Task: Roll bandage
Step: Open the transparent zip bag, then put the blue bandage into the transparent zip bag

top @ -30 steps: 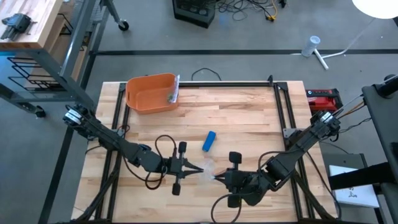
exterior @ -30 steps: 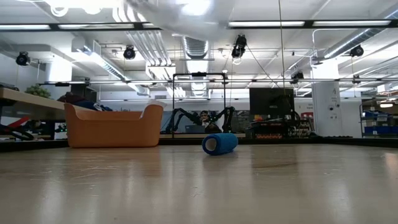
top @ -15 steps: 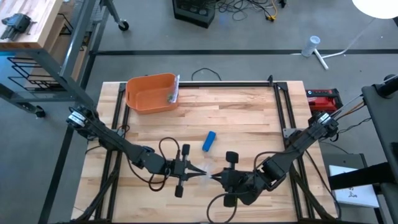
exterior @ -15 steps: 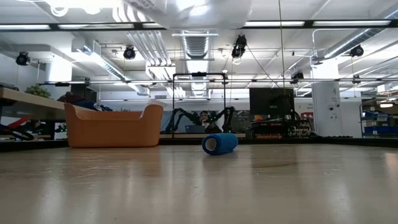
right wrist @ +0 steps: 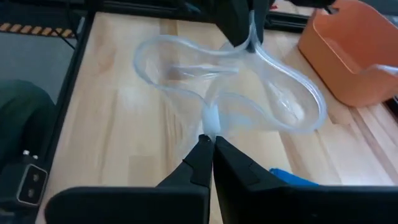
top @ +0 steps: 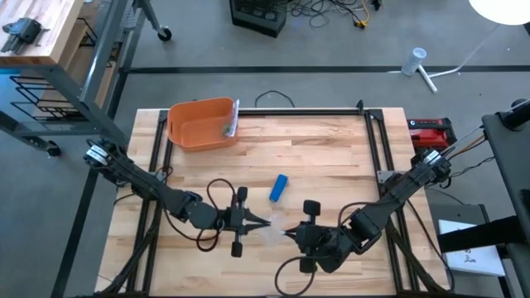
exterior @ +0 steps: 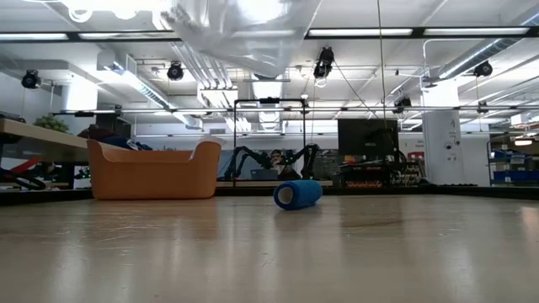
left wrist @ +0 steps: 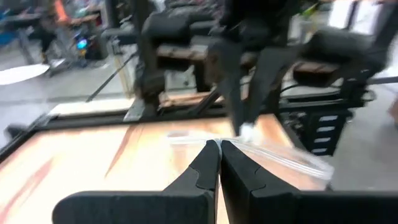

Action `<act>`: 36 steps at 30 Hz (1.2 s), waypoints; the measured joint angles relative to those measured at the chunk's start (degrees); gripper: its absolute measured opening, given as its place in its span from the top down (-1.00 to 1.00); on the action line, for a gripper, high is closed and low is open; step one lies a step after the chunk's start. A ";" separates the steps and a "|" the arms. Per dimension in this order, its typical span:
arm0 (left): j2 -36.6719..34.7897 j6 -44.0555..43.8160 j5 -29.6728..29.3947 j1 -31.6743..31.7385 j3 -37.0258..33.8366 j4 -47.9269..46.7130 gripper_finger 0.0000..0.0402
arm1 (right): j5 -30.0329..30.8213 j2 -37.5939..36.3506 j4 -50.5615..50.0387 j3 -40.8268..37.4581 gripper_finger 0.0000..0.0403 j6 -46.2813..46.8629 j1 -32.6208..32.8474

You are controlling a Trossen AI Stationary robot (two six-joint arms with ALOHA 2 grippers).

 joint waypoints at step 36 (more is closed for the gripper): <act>2.23 1.35 3.96 -7.03 -5.49 -1.14 1.00 | 4.63 2.05 -11.72 -0.58 -0.13 -6.89 -3.63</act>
